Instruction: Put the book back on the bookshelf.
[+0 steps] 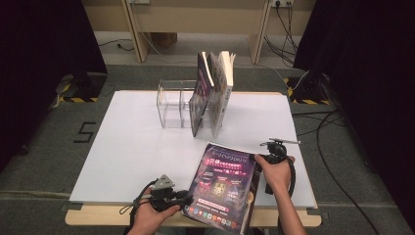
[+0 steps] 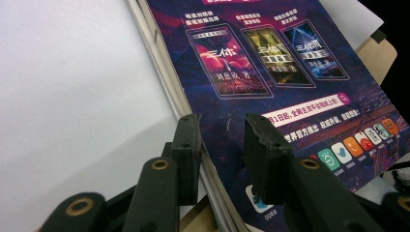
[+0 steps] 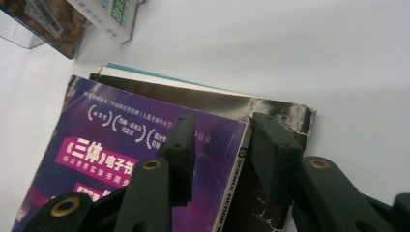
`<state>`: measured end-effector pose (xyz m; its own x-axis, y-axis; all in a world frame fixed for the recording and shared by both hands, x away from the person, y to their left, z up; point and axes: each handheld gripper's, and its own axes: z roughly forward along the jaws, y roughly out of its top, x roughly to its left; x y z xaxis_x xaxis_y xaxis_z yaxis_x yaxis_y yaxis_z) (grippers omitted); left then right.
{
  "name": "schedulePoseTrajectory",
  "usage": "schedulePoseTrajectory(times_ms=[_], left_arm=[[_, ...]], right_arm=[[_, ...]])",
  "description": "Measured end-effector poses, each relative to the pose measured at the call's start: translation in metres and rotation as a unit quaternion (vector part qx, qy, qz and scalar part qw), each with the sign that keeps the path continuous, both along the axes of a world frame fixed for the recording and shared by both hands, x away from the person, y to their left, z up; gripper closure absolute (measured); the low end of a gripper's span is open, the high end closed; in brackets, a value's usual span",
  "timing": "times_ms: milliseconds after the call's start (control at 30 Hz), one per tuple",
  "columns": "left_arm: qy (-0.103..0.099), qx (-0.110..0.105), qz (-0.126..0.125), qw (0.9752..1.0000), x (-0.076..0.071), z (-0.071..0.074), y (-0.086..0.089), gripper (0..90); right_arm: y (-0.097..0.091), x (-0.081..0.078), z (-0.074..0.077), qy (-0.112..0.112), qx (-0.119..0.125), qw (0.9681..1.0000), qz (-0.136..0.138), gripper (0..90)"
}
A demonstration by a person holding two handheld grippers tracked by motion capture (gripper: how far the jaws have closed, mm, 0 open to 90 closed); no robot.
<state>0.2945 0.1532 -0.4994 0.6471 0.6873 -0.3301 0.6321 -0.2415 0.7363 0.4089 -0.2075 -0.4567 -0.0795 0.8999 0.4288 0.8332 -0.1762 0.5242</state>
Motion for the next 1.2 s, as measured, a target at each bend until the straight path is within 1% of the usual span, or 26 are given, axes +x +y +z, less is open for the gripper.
schedulePoseTrajectory(times_ms=[33,67,100,200,233,267,300,367,400,433,467,500,533,567,700,833,867,900,933,967,1000,1033,1067,1133,1200], left_arm=[[0.001,-0.001,0.001,1.0,0.0,0.0,0.0,66.7],[0.001,-0.001,0.001,1.0,0.0,0.0,0.0,66.7],[0.001,-0.002,0.001,1.0,0.0,0.0,0.0,66.7],[0.001,-0.001,0.001,1.0,0.0,0.0,0.0,66.7],[0.001,-0.002,0.002,1.0,0.0,0.0,0.0,66.7],[0.001,-0.002,0.002,1.0,0.0,0.0,0.0,66.7],[0.0,-0.003,0.004,1.0,-0.001,0.0,0.0,66.7],[0.0,-0.001,0.003,1.0,0.0,0.0,0.0,66.6],[0.0,0.0,0.002,1.0,0.0,0.0,0.0,66.7],[0.0,-0.001,0.002,1.0,0.0,0.0,0.0,66.6],[0.0,-0.001,0.002,1.0,0.0,0.0,0.0,66.6],[0.0,-0.001,0.003,1.0,0.0,0.0,0.0,66.6],[0.0,-0.001,0.003,1.0,0.0,0.0,0.0,66.6],[0.0,-0.001,0.003,1.0,0.0,0.0,0.0,66.6],[-0.001,-0.001,0.003,1.0,-0.001,0.0,0.0,66.5],[0.0,-0.001,0.003,1.0,-0.001,0.0,0.0,66.5],[0.0,-0.001,0.003,1.0,-0.001,0.0,0.0,66.5],[0.0,-0.001,0.004,1.0,-0.001,0.0,0.0,66.5],[0.0,-0.001,0.004,1.0,-0.001,0.0,0.0,66.6],[0.0,-0.001,0.005,1.0,-0.001,0.0,0.0,66.6],[0.0,-0.001,0.005,1.0,-0.001,0.0,0.0,66.6],[0.0,-0.001,0.006,1.0,-0.001,0.0,0.001,66.6],[0.0,0.0,0.006,1.0,-0.001,0.0,0.001,66.6],[0.0,0.0,0.006,1.0,-0.001,0.0,0.001,66.6],[0.001,0.0,0.009,1.0,-0.002,0.0,0.001,66.6]], right_arm=[[-0.001,-0.001,0.002,-0.003,0.01,0.9999,-0.003,62.7],[-0.001,-0.001,0.002,-0.003,0.01,0.9999,-0.003,62.7],[-0.001,-0.002,0.003,-0.006,0.018,0.9998,-0.002,62.9],[-0.002,-0.002,0.003,-0.01,0.018,0.9998,0.0,63.1],[0.001,-0.003,0.004,0.001,0.022,0.9997,-0.011,63.2],[0.001,-0.003,0.004,0.001,0.022,0.9997,-0.011,63.2],[0.0,-0.003,0.001,-0.001,0.015,0.9999,-0.007,63.2],[0.0,-0.002,0.0,0.001,0.014,0.9999,-0.007,63.1],[0.0,-0.002,-0.001,0.006,0.014,0.9999,-0.007,63.1],[0.0,-0.002,-0.003,0.016,0.019,0.9997,-0.005,63.1],[0.0,-0.002,-0.003,0.016,0.019,0.9997,-0.005,63.1],[0.001,-0.003,-0.007,0.022,0.022,0.9995,0.009,63.0],[0.001,-0.003,-0.007,0.022,0.022,0.9995,0.009,63.0],[0.004,-0.003,-0.01,0.031,0.028,0.9991,0.008,62.3],[0.005,-0.004,-0.014,0.031,0.028,0.9991,0.01,61.8],[0.005,-0.004,-0.012,0.033,0.027,0.999,0.013,62.3],[0.005,-0.004,-0.012,0.034,0.027,0.999,0.013,62.8],[0.005,-0.003,-0.011,0.031,0.022,0.9991,0.017,64.9],[0.005,-0.003,-0.011,0.031,0.022,0.9991,0.017,64.9],[0.006,-0.004,-0.01,0.036,0.026,0.9989,0.011,67.8],[0.006,-0.004,-0.01,0.036,0.026,0.9989,0.011,67.8],[0.006,-0.004,-0.009,0.028,0.033,0.9989,0.018,72.2],[0.007,-0.004,-0.008,0.025,0.039,0.9988,0.017,73.7],[0.007,-0.004,-0.006,0.025,0.04,0.9987,0.019,74.5],[0.009,-0.004,-0.003,0.019,0.038,0.9987,0.027,76.3]])
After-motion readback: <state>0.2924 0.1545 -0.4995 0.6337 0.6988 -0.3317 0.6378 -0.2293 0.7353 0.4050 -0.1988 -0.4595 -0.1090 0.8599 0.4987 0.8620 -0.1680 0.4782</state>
